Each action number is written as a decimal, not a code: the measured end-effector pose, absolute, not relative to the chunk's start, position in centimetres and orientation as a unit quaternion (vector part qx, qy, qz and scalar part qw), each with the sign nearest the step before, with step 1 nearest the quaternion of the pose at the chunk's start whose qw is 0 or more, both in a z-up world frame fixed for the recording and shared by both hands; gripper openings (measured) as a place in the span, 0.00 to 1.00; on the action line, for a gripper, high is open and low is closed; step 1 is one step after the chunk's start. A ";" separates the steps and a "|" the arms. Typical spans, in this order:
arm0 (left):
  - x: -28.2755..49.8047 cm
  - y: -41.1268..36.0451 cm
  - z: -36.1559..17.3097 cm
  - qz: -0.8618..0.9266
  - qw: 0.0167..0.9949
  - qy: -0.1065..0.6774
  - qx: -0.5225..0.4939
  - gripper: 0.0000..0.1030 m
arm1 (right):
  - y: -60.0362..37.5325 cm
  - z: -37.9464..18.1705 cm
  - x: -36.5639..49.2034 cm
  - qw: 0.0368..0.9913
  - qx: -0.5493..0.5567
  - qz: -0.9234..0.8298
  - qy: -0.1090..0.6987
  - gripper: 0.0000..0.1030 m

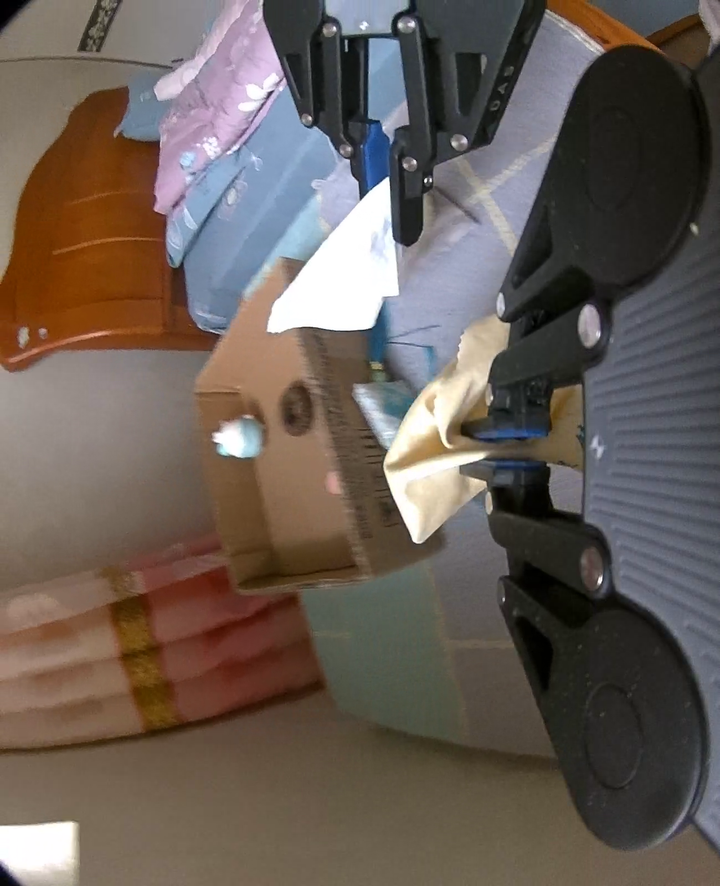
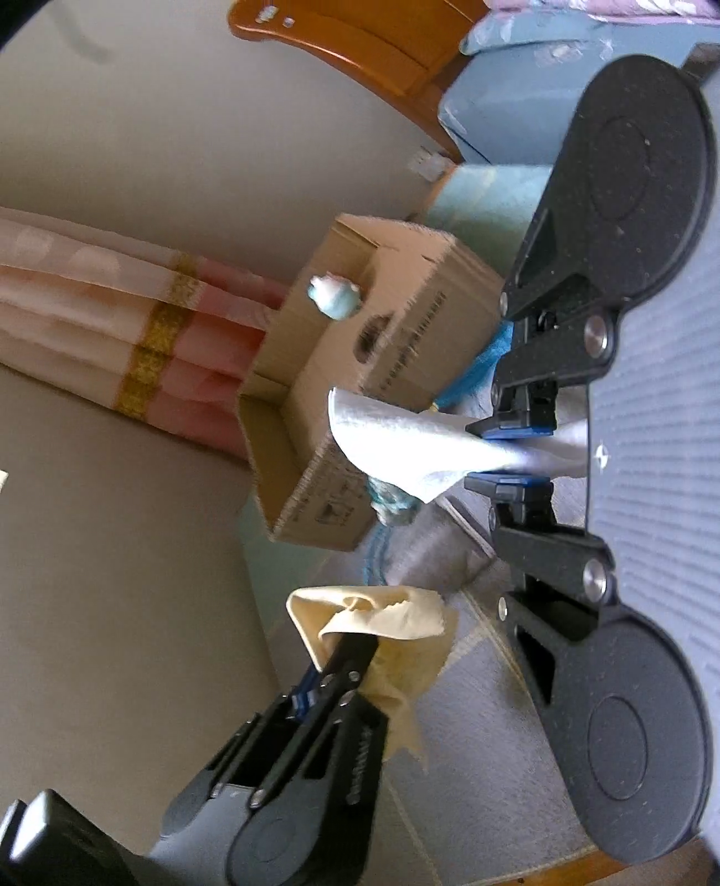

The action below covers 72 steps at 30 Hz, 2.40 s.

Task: Organize soft objects
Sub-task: 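Carry the cloth and tissue into the box and open the left tool, then open the right tool to drop the tissue into the box, then move the right tool onto the white beaded ring and close it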

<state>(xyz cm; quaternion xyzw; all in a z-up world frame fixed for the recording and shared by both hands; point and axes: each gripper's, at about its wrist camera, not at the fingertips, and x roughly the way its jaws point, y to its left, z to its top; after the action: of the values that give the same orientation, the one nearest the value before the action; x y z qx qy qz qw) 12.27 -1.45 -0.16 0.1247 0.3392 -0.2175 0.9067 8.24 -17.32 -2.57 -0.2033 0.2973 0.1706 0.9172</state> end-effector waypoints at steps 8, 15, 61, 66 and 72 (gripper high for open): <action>18.4 -3.9 4.6 -0.224 0.918 0.285 0.159 0.05 | -19.2 0.7 11.5 0.931 -0.189 0.152 0.272 0.14; 26.9 -6.9 4.2 -0.185 0.932 0.259 0.171 0.14 | -20.4 2.4 15.2 0.941 -0.177 0.132 0.258 0.14; 11.0 0.5 2.6 -0.115 0.934 0.324 0.094 0.97 | -23.0 2.1 18.5 0.923 -0.107 0.078 0.362 1.00; 10.4 0.9 2.2 -0.117 0.932 0.331 0.086 0.97 | -23.1 0.7 15.5 0.922 -0.084 0.059 0.372 1.00; 10.3 1.1 1.2 -0.124 0.930 0.335 0.083 0.97 | -23.1 -2.2 12.6 0.916 -0.050 0.036 0.395 1.00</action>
<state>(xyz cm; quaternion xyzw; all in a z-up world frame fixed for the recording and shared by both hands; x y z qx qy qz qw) 10.31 1.11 1.21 0.0832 0.3354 -0.1238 0.9302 12.62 -23.08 -2.22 -0.0500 0.3955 0.0362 0.9164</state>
